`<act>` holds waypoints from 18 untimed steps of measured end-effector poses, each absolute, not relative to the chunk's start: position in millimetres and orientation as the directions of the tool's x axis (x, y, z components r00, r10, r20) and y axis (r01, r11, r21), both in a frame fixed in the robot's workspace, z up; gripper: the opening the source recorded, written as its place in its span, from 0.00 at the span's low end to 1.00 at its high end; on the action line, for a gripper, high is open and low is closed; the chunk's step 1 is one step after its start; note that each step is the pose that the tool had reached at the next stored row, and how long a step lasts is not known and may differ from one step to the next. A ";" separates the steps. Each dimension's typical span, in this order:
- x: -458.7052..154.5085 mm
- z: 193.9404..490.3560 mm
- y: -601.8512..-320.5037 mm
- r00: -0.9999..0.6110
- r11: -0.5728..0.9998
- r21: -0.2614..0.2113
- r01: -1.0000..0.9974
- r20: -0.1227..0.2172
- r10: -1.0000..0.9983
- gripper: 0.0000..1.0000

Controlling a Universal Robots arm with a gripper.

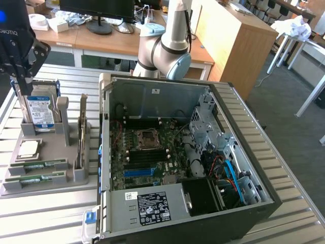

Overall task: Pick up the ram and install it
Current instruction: 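Reach for the ram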

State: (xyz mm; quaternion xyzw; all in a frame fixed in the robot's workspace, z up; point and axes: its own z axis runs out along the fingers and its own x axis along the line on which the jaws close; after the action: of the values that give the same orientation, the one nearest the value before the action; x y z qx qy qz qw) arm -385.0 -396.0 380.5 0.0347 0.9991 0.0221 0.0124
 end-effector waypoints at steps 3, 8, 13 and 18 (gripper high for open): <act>-385.0 380.5 -399.2 -0.997 0.997 0.045 0.069 -0.023 0.070 0.10; -385.0 380.5 -406.2 -0.997 0.997 0.045 0.069 -0.023 0.070 0.10; -385.0 380.4 -412.9 -0.997 0.997 0.045 0.069 -0.023 0.070 0.10; -385.0 380.3 -418.2 -0.997 0.997 0.045 0.069 -0.023 0.070 0.10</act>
State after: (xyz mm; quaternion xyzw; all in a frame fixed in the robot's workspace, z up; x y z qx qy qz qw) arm -385.0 -418.2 380.3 0.0347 0.9991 0.0221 0.0124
